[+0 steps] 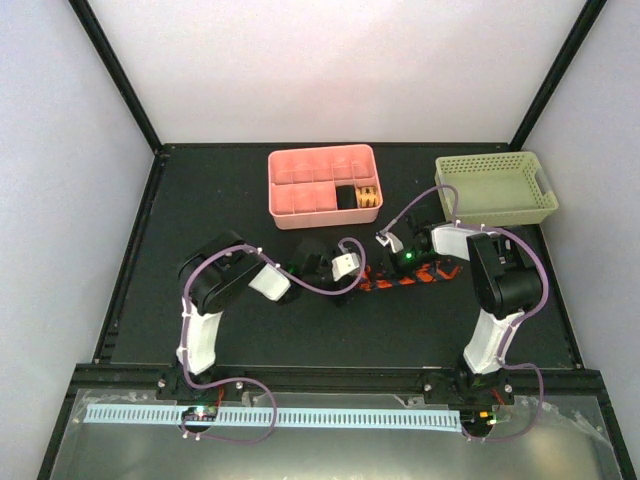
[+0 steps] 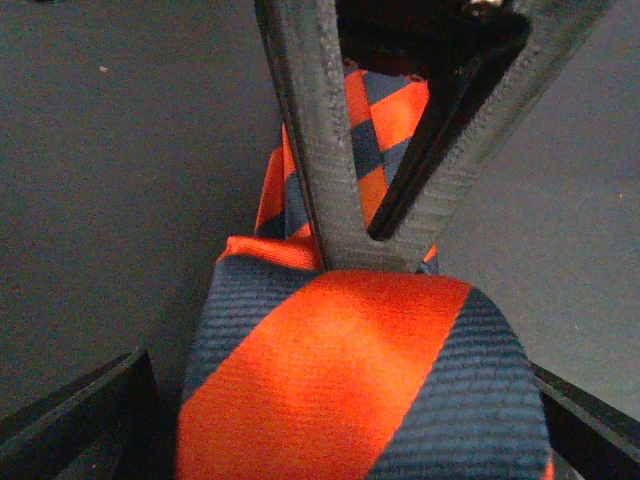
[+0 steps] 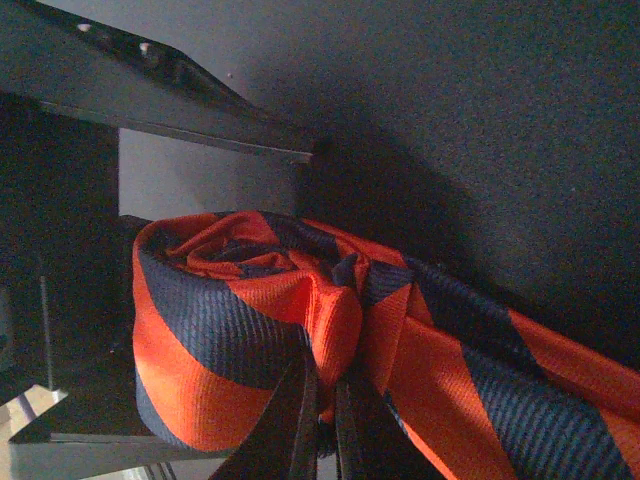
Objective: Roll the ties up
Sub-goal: Roll the tie at the center of the board.
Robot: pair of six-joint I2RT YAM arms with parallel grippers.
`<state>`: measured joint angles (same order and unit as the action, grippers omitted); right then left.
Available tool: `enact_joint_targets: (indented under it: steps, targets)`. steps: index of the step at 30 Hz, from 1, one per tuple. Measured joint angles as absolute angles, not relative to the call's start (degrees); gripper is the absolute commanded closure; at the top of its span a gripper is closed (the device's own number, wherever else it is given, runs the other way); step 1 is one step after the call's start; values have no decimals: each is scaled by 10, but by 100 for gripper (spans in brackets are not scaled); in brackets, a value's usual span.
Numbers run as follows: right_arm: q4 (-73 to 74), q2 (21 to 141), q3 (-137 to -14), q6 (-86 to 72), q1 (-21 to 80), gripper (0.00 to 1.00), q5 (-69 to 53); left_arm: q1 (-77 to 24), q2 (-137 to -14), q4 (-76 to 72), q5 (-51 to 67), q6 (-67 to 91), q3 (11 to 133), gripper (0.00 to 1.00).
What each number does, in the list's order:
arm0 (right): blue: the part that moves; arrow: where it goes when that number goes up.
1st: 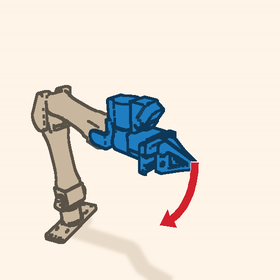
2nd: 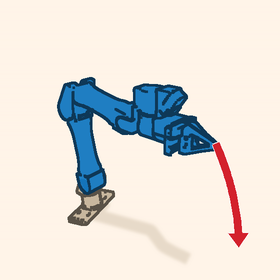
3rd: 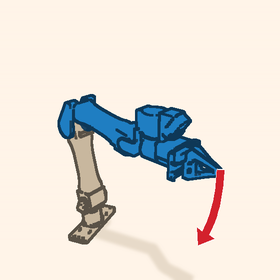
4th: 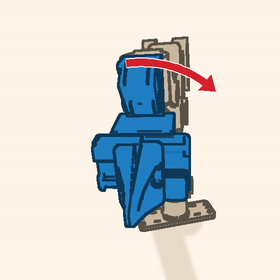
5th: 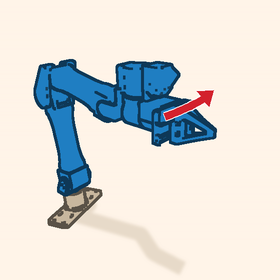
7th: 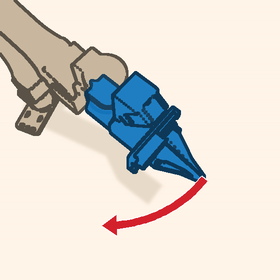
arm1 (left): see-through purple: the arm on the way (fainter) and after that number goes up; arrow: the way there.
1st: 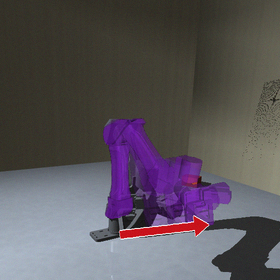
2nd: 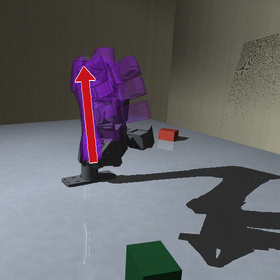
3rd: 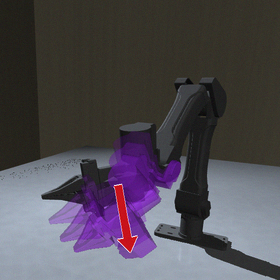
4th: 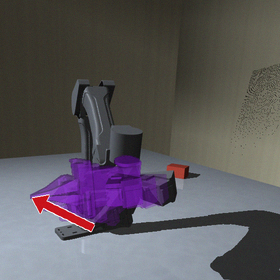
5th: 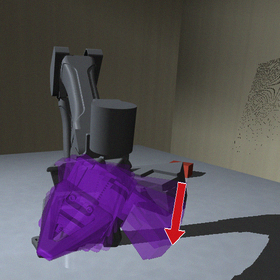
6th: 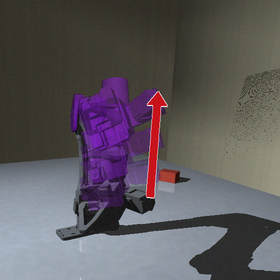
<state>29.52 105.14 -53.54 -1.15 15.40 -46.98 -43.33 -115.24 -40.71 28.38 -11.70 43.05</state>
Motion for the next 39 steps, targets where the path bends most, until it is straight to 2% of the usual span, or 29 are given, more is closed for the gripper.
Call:
enact_joint_targets:
  steps: [3, 6, 7, 11, 17, 21, 25, 29, 34, 35, 38, 39]
  targets:
    - [296, 1051, -536, -12, 154, 98, -467, -438, -1168, -431, 287, -110, 439, 15]
    - [297, 1051, -536, -12, 154, 98, -466, -446, -1178, -448, 287, -102, 442, 30]
    - [297, 1051, -536, -12, 154, 98, -467, -448, -1180, -451, 287, -102, 442, 40]
    - [296, 1051, -536, -11, 154, 94, -469, -450, -1181, -450, 273, -103, 443, 54]
    - [314, 1051, -545, 9, 153, 61, -458, -452, -1148, -386, 246, -125, 443, 60]
    - [333, 1032, -547, 27, 151, 50, -446, -453, -1127, -347, 233, -145, 438, 60]
    - [335, 1000, -547, 24, 151, 48, -455, -454, -1124, -325, 229, -155, 446, 60]
    - [319, 991, -547, 8, 157, 50, -474, -455, -1123, -313, 229, -161, 451, 60]
    - [304, 1010, -547, -9, 177, 60, -486, -456, -1123, -303, 229, -166, 456, 58]
    - [302, 1017, -547, -12, 180, 65, -487, -456, -1123, -302, 229, -168, 457, 58]
    - [300, 1026, -548, -18, 181, 93, -496, -457, -1123, -298, 227, -169, 458, 58]
    - [300, 1026, -549, -13, 181, 98, -497, -457, -1123, -298, 227, -169, 458, 57]
